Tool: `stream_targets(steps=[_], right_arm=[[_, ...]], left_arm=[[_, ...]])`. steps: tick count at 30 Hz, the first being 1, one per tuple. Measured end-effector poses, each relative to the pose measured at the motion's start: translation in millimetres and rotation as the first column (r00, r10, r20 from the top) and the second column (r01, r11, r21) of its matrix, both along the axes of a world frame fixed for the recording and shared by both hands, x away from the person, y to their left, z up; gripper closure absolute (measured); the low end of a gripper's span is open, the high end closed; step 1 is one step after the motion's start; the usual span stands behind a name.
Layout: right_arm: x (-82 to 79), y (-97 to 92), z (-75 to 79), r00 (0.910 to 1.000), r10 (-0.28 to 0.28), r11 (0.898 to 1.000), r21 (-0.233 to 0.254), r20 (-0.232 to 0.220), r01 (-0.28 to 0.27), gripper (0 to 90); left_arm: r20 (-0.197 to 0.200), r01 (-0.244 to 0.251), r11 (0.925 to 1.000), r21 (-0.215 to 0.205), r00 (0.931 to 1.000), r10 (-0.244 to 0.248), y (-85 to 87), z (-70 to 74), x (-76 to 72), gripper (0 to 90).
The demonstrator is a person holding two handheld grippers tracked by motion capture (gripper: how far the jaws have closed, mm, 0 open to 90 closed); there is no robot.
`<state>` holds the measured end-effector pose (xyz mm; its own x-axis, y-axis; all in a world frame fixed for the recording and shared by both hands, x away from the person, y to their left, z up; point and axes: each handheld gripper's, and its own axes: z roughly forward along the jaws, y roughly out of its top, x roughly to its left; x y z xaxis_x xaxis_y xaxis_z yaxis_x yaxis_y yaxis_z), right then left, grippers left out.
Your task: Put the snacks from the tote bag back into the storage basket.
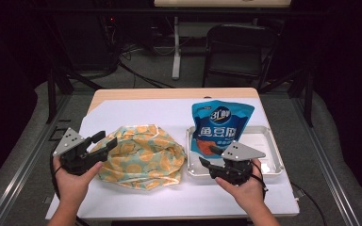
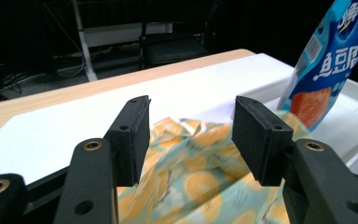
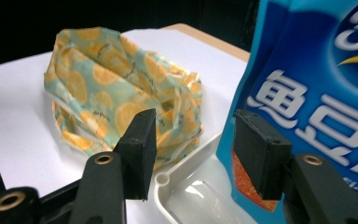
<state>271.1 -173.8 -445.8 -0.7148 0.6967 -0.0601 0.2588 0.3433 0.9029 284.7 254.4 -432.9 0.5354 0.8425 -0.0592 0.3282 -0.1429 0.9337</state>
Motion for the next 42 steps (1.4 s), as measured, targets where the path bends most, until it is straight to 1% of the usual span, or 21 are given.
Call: stream_targets(steps=[4, 5, 8, 9, 10, 12, 14, 15, 16, 20, 22, 24, 26, 27, 29, 31, 34, 35, 37, 38, 42], right_arm=[[-0.1, 1.8, -9.2, 1.0000, 0.008, 1.000, -0.016, -0.003, -0.008, 49.4], [-0.7, 2.5, -15.9, 0.9999, 0.010, 1.000, -0.019, -0.005, -0.010, 49.5], [-1.3, 3.3, -22.8, 0.9998, 0.020, 1.000, -0.015, -0.005, -0.020, 49.8], [-2.3, 5.4, -29.9, 0.9995, 0.032, 0.999, -0.016, -0.005, -0.032, 49.9], [-3.0, 6.6, -33.1, 0.9993, 0.038, 0.999, -0.024, -0.003, -0.038, 50.0], [-4.2, 9.2, -39.1, 0.9988, 0.048, 0.998, -0.040, 0.000, -0.048, 49.9], [-4.9, 10.7, -41.7, 0.9986, 0.052, 0.998, -0.046, 0.005, -0.052, 50.0], [-6.4, 12.8, -46.4, 0.9980, 0.062, 0.997, -0.055, 0.008, -0.062, 50.1], [-6.4, 12.8, -46.4, 0.9980, 0.062, 0.997, -0.055, 0.008, -0.062, 50.1], [-11.9, 16.1, -59.8, 0.9980, 0.060, 0.997, -0.050, 0.021, -0.059, 50.6], [-12.6, 16.6, -65.0, 0.9984, 0.056, 0.997, -0.048, 0.010, -0.056, 50.6], [-12.4, 15.6, -69.2, 0.9986, 0.054, 0.998, -0.039, 0.000, -0.054, 50.2], [-12.4, 13.9, -72.5, 0.9988, 0.047, 0.999, -0.026, -0.011, -0.047, 50.3], [-12.1, 13.0, -73.7, 0.9988, 0.046, 0.999, -0.024, -0.015, -0.047, 50.2], [-11.4, 11.9, -75.5, 0.9989, 0.040, 0.999, -0.024, -0.023, -0.041, 50.3], [-10.8, 11.0, -77.0, 0.9987, 0.041, 0.999, -0.022, -0.030, -0.042, 50.4], [-11.0, 11.4, -78.6, 0.9988, 0.039, 0.999, -0.026, -0.031, -0.040, 50.4], [-11.0, 12.9, -80.9, 0.9985, 0.045, 0.998, -0.033, -0.032, -0.046, 50.7], [-10.9, 14.0, -82.4, 0.9982, 0.049, 0.998, -0.037, -0.035, -0.051, 50.8], [-10.4, 16.7, -85.7, 0.9974, 0.057, 0.997, -0.047, -0.044, -0.059, 50.8], [-10.3, 21.5, -89.8, 0.9960, 0.072, 0.996, -0.058, -0.053, -0.075, 50.8]], left_arm=[[-0.001, -0.028, 0.9994, 0.019, 0.9996, 0.028, 11.2, -8.4, -6.4, 46.8], [-0.005, -0.052, 0.9984, 0.023, 0.9986, 0.052, 19.5, -13.8, -10.1, 46.8], [-0.009, -0.073, 0.9972, 0.014, 0.9973, 0.074, 27.3, -19.6, -12.8, 46.8], [-0.011, -0.095, 0.9954, 0.004, 0.9954, 0.095, 33.9, -25.2, -15.3, 46.9], [-0.011, -0.095, 0.9954, 0.004, 0.9954, 0.095, 33.9, -25.2, -15.3, 47.0], [-0.011, -0.105, 0.9944, -0.014, 0.9944, 0.105, 42.2, -34.4, -17.9, 47.0], [-0.013, -0.108, 0.9941, -0.013, 0.9941, 0.108, 44.2, -37.4, -18.1, 46.9], [-0.022, -0.117, 0.9931, -0.004, 0.9929, 0.117, 47.4, -42.9, -18.1, 47.1], [-0.022, -0.117, 0.9931, -0.004, 0.9929, 0.117, 47.4, -42.9, -18.1, 47.1], [-0.057, -0.149, 0.9886, -0.019, 0.9874, 0.148, 55.6, -59.5, -17.2, 47.3], [-0.062, -0.153, 0.9881, -0.014, 0.9865, 0.152, 57.5, -63.0, -16.8, 47.3], [-0.088, -0.173, 0.9849, -0.006, 0.9812, 0.172, 63.7, -71.1, -15.0, 47.2], [-0.096, -0.189, 0.9817, -0.020, 0.9778, 0.186, 68.7, -74.7, -13.1, 47.2], [-0.096, -0.189, 0.9817, -0.020, 0.9778, 0.186, 68.7, -74.7, -13.1, 47.1], [-0.107, -0.216, 0.9760, -0.028, 0.9714, 0.212, 76.2, -79.3, -10.5, 47.1], [-0.120, -0.234, 0.9721, -0.021, 0.9659, 0.229, 80.2, -82.7, -9.5, 47.1], [-0.127, -0.241, 0.9702, -0.027, 0.9635, 0.236, 83.5, -85.9, -8.4, 47.1], [-0.134, -0.251, 0.9676, -0.023, 0.9599, 0.246, 85.1, -88.4, -7.2, 47.1], [-0.137, -0.254, 0.9670, -0.021, 0.9588, 0.249, 85.7, -89.8, -6.5, 47.1], [-0.145, -0.257, 0.9665, -0.007, 0.9565, 0.253, 86.5, -92.3, -5.0, 47.1], [-0.162, -0.258, 0.9661, -0.003, 0.9534, 0.254, 86.4, -97.2, -2.2, 47.1]])
